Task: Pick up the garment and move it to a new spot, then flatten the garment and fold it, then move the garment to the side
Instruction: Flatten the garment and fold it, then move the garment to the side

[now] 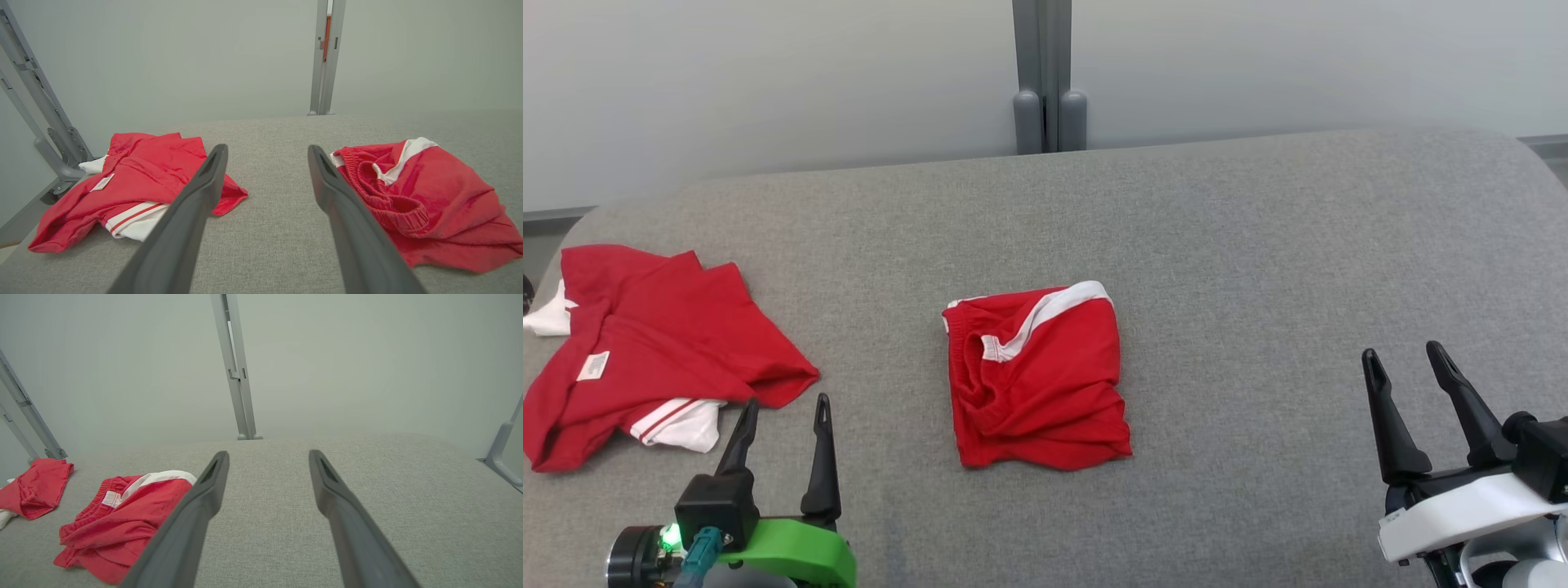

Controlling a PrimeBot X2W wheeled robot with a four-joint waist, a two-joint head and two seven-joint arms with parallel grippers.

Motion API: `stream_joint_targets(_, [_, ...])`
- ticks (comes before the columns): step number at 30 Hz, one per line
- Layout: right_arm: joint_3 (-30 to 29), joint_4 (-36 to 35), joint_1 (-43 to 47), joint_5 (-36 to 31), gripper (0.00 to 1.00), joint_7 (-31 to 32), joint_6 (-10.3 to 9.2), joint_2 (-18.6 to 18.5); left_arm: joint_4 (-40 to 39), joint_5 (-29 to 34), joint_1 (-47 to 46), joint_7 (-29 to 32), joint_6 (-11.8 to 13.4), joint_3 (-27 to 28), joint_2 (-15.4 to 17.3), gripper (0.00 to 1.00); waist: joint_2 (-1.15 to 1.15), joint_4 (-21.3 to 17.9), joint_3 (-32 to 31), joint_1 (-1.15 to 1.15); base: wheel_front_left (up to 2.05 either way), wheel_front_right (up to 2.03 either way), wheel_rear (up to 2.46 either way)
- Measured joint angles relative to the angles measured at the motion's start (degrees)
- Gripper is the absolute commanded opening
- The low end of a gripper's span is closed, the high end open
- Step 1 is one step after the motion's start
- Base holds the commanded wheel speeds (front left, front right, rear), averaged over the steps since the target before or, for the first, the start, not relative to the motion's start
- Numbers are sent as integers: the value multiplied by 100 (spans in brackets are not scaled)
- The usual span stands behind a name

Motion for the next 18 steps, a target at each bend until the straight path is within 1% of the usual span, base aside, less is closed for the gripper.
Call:
stream_joint_targets(6, [-55,-122,158,-68,100,169,0,103,43,-15,70,94,-66,-86,47,100,0,22,-187,0,0,0,0])
stream_joint_targets(18, [-105,-237,244,-102,100,346,0,165,131,-97,82,81,-59,-131,44,100,0,11,-257,0,0,0,0])
